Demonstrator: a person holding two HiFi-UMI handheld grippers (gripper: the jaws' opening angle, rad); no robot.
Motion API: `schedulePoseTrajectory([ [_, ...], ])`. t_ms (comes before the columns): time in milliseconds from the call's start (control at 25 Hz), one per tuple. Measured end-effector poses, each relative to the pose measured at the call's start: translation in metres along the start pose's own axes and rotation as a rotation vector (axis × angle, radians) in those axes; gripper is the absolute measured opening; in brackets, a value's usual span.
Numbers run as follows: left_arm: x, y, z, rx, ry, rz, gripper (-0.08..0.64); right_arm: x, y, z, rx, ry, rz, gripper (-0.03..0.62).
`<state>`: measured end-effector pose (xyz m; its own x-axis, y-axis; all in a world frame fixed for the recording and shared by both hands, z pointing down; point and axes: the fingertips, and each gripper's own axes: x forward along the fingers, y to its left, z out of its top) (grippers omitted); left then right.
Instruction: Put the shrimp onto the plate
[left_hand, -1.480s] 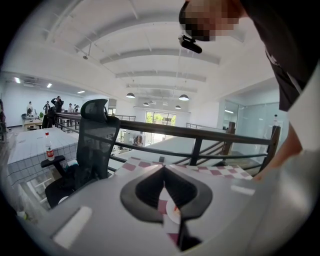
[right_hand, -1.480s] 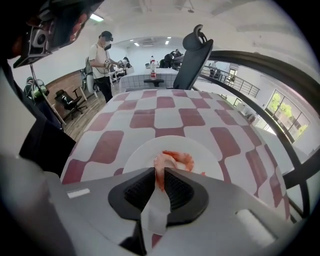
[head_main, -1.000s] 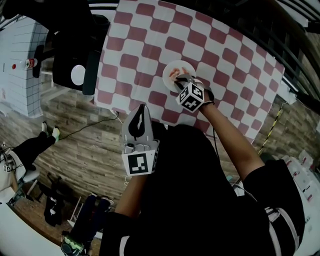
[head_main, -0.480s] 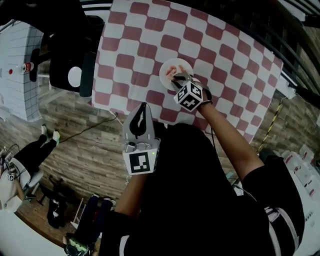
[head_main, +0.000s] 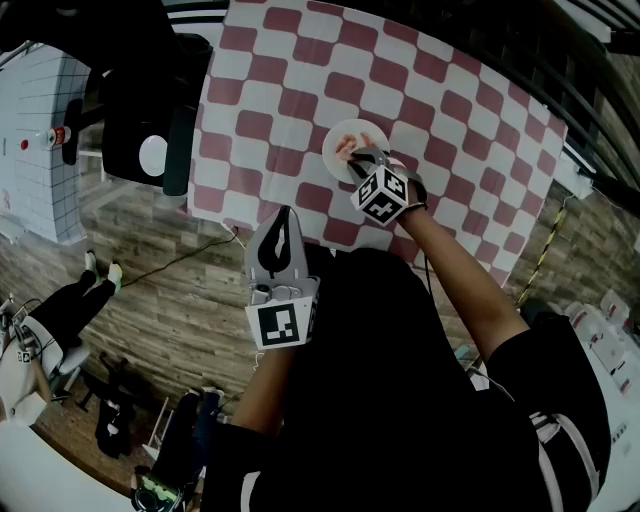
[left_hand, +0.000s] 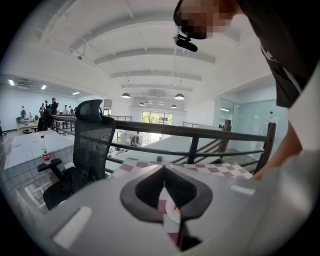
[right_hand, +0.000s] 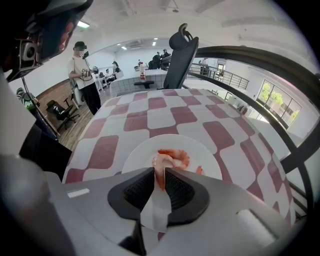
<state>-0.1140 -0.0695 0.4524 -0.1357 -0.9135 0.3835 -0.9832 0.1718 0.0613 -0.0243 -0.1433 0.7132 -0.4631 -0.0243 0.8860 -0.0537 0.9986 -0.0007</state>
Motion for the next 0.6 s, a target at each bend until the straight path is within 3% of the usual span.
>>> schedulePoseTrajectory([
  [240, -0.002, 0.0, 0.0, -0.004, 0.001, -0.006, 0.009, -0.001, 0.0, 0.0, -0.06, 0.017, -0.007, 0.063],
  [600, -0.007, -0.001, 0.004, -0.006, -0.005, -0.011, 0.009, -0.001, 0.013, -0.001, -0.144, 0.009, 0.075, 0.051],
])
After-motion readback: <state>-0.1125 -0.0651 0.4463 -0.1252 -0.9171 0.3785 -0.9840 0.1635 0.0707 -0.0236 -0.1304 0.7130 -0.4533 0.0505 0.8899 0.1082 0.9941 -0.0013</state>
